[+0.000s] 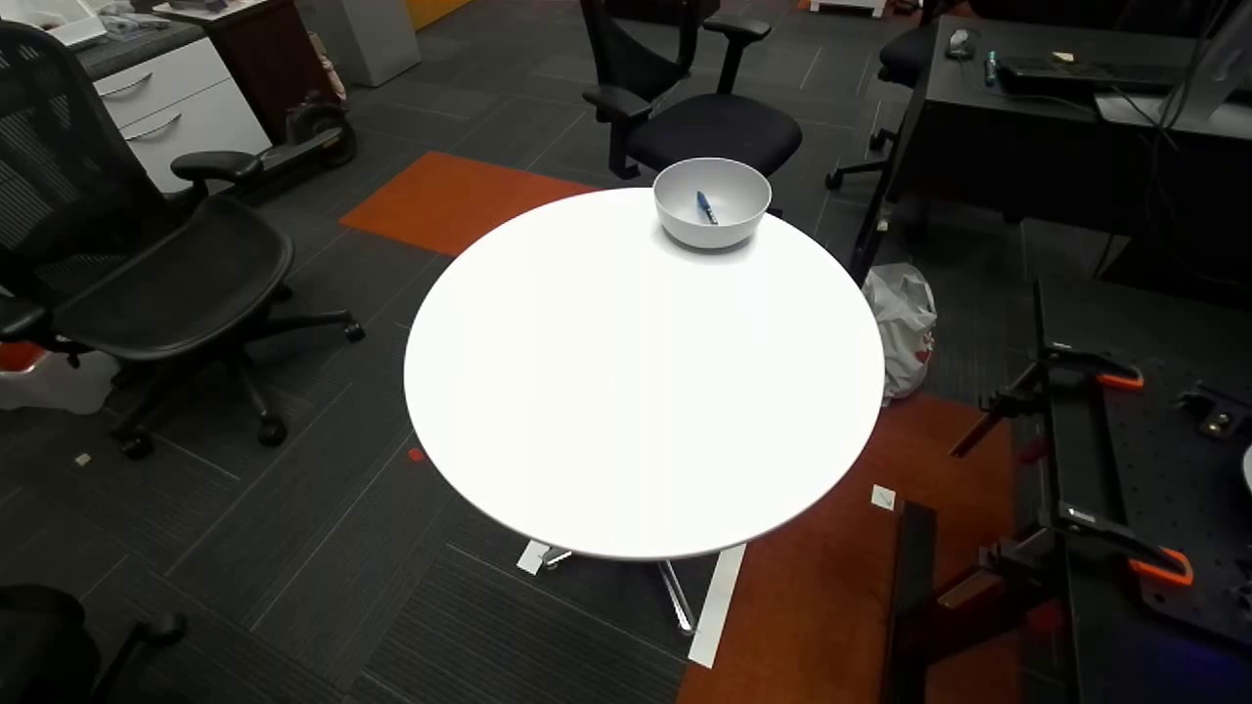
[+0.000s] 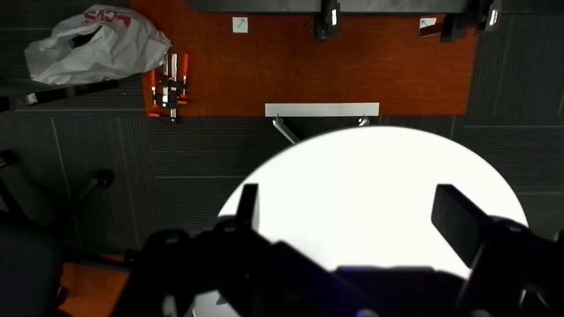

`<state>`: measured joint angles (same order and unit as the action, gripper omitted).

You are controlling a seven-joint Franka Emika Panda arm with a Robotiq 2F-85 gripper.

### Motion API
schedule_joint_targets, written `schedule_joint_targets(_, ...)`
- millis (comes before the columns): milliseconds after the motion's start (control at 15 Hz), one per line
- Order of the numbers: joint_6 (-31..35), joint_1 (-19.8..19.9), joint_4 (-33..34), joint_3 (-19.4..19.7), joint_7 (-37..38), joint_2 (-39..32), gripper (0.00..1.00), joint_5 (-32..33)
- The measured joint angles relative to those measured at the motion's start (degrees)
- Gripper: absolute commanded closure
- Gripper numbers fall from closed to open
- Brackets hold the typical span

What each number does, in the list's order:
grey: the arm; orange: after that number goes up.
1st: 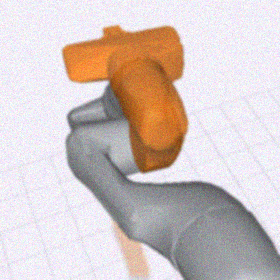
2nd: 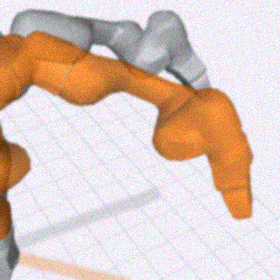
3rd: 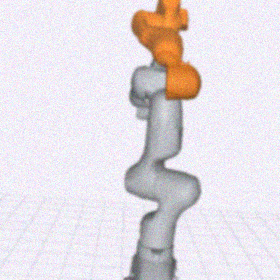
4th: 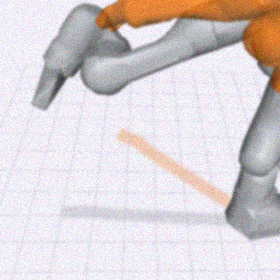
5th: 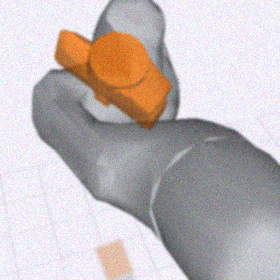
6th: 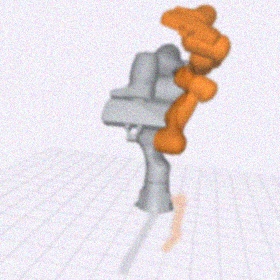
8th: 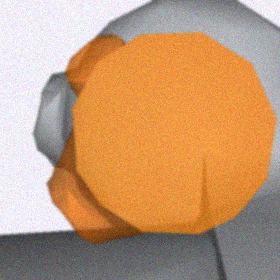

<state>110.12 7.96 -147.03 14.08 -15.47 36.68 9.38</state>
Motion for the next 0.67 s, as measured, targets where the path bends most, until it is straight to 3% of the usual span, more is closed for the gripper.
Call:
schedule_joint_targets(400,2.6,-1.3,11.6,-0.8,12.6,-16.6,0.00,-3.5)
schedule_joint_targets(667,4.2,-1.2,21.8,-0.9,19.7,-31.1,0.00,-10.1)
